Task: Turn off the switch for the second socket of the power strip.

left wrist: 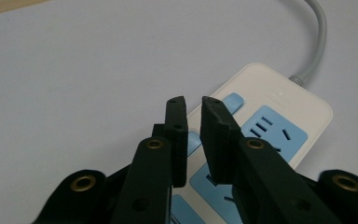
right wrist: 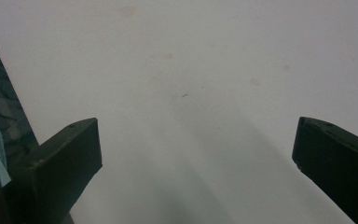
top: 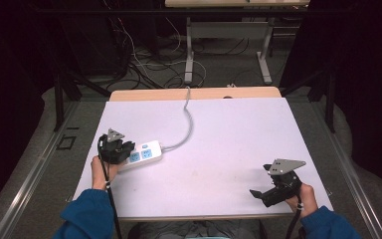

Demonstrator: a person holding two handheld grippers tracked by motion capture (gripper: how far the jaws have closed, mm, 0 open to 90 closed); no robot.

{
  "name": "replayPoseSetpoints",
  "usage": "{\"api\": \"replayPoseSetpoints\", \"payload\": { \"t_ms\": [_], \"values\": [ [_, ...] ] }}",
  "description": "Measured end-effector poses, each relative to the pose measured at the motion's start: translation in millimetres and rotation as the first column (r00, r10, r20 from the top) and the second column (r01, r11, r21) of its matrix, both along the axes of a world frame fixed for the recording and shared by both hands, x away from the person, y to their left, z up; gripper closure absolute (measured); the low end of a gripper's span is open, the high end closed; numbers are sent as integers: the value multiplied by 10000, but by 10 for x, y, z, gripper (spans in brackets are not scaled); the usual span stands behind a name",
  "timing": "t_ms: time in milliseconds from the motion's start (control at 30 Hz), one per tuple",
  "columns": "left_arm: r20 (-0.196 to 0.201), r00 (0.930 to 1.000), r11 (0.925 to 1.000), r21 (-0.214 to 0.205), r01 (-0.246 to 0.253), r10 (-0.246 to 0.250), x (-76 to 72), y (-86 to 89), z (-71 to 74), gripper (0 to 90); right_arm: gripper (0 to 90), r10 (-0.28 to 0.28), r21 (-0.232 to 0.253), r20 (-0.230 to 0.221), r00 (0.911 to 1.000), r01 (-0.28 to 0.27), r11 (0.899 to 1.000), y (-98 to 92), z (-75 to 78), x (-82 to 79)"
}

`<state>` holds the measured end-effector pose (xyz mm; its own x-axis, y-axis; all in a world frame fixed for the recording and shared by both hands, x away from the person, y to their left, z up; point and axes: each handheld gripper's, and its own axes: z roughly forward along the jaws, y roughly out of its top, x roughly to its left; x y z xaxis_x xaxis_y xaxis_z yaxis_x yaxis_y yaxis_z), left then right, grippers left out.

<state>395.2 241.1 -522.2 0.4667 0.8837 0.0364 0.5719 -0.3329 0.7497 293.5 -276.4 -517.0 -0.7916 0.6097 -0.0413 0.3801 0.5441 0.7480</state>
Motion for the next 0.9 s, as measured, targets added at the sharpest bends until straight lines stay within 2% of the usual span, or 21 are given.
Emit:
{"api": "replayPoseSetpoints", "payload": {
  "t_ms": [33, 100, 133, 267, 400, 433, 633, 667, 700, 733, 867, 900],
  "values": [
    [118, 9999, 9999, -91, -69, 70, 7, 4, -16, 838, 7, 9, -54, 120, 9999, -8, 10000, -4, 2, 4],
    [-18, 10000, 9999, -132, -85, 84, 7, 16, -11, 879, 7, 9, -45, 78, 10000, -9, 10000, -3, 1, 1],
    [176, 9997, 9997, -188, -148, 152, 12, 16, -27, 897, 7, 27, -64, 84, 10000, -26, 10000, -5, 3, 0],
    [-25, 10000, 9999, -100, -18, 18, 47, 26, -42, 900, 7, -6, -34, 70, 10000, 6, 10000, -5, 3, -2],
    [36, 10000, 9999, -111, -39, 39, 73, 14, -77, 900, 7, 85, -75, 139, 9999, -84, 9999, -13, 6, 5],
    [-167, 9999, 9999, -104, -5, 3, 68, 12, -71, 900, 7, 94, -75, 147, 9998, -93, 9999, -13, 6, 6],
    [-148, 9999, 10000, 46, 79, -78, 73, 10, -89, 900, 7, 15, -57, 69, 10000, -15, 10000, -9, 6, -5],
    [-280, 9995, 9998, 119, 158, -155, 73, 9, -86, 900, 7, 15, -57, 69, 10000, -15, 10000, -9, 6, -5],
    [-207, 9997, 9999, 41, 104, -103, 73, -5, -101, 900, 7, 84, -90, 148, 9999, -83, 9999, -13, 7, 4],
    [-210, 9997, 9998, 182, 121, -117, 73, -5, -105, 900, 7, 91, -85, 145, 9999, -90, 9999, -13, 6, 4],
    [-309, 9994, 9994, 326, 145, -135, 78, -4, -121, 900, 7, 5, -56, 69, 10000, -5, 10000, -9, 6, -5],
    [-256, 9996, 9993, 334, 154, -145, 82, -2, -135, 900, 7, 47, -68, 185, 9998, -46, 10000, -11, 5, 1]
  ]
}}
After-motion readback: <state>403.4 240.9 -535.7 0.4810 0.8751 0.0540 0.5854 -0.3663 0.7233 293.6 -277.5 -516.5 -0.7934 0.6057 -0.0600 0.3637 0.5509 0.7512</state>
